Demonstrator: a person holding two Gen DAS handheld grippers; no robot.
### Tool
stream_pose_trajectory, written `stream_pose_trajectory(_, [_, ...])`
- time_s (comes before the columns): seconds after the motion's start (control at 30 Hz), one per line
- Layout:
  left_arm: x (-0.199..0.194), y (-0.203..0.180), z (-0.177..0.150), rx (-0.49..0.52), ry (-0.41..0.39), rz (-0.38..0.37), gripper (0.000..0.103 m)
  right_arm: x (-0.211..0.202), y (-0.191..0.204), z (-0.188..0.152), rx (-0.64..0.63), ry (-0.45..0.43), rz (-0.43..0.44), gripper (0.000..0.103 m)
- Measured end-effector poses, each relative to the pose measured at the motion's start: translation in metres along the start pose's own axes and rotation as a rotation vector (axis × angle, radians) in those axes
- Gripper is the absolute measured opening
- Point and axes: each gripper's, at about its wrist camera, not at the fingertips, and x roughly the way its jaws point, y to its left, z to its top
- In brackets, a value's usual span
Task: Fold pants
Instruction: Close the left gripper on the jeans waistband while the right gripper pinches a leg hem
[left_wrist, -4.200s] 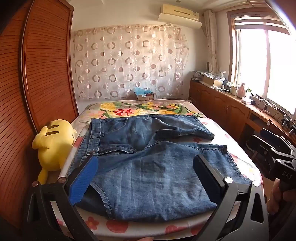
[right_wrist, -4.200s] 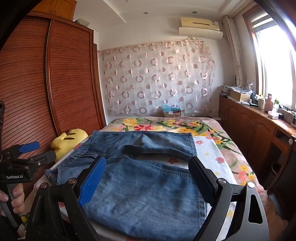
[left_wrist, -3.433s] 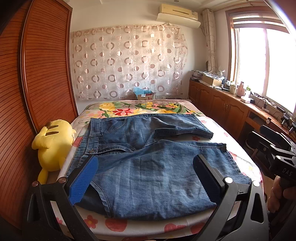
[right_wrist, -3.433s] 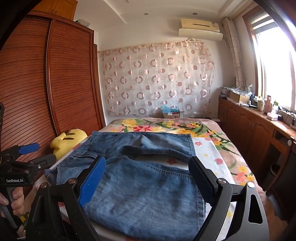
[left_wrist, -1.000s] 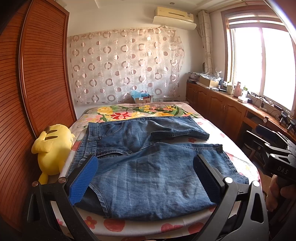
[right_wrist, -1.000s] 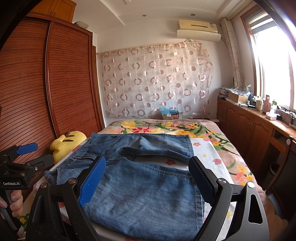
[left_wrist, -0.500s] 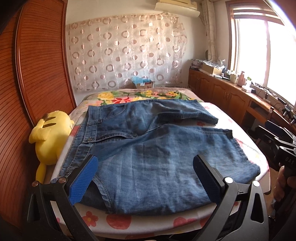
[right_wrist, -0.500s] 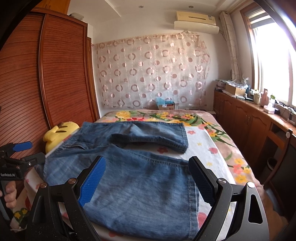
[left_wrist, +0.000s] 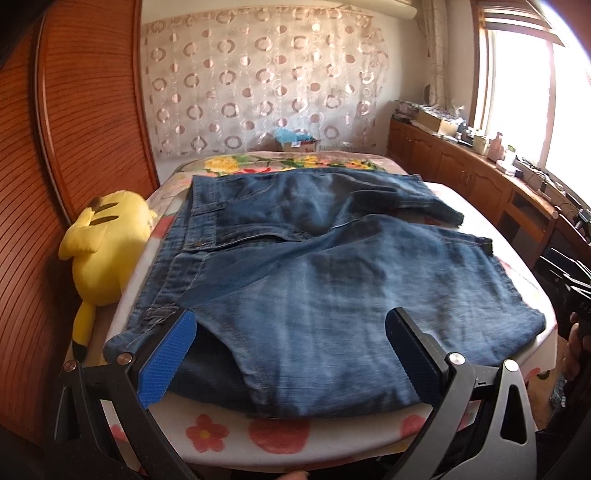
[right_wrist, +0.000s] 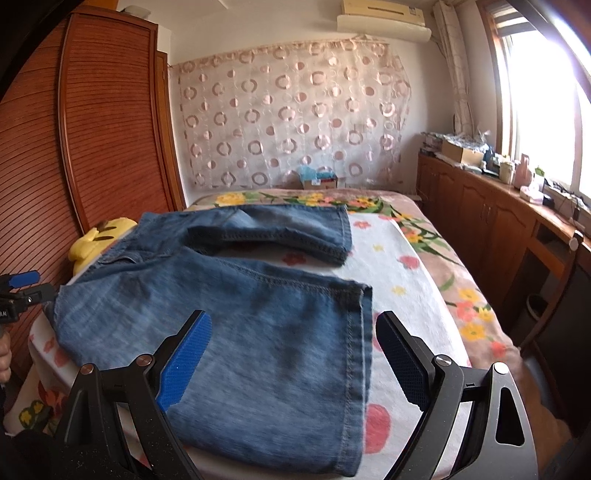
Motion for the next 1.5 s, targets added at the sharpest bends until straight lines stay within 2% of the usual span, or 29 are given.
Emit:
stream_pose_trajectory(0.23, [0.0, 0.044, -0.006, -0.073, -0.005, 0.037, 0.102, -0.002, -0.002, -0.001, 0.003, 0.045, -0.01, 0.091])
stream_pose_trajectory(0.6, [0.004, 0.114, -0.02, -0.162, 0.007, 0.145, 0.093, -0.007, -0.008, -0.005, 0.015, 0.11, -0.011, 0.091])
stream_pose_trajectory(1.03, [0.043, 0.149, -0.047, -0.195, 0.109, 0.225, 0.092, -0.014, -0.014, -0.012, -0.002, 0.147, 0.015, 0.091])
stream_pose_trajectory(1.17, [0.05, 0.152, -0.057, -0.204, 0.138, 0.217, 0.092, -0.017, -0.016, -0.013, -0.012, 0.159, 0.014, 0.091])
stream_pose_trajectory(1.43, [0.053, 0.154, -0.062, -0.222, 0.133, 0.193, 0.092, -0.026, -0.026, -0.013, -0.014, 0.179, 0.007, 0.091])
stream_pose_trajectory(1.5, [0.054, 0.154, -0.062, -0.221, 0.13, 0.191, 0.092, -0.028, -0.031, -0.015, -0.007, 0.192, 0.013, 0.088])
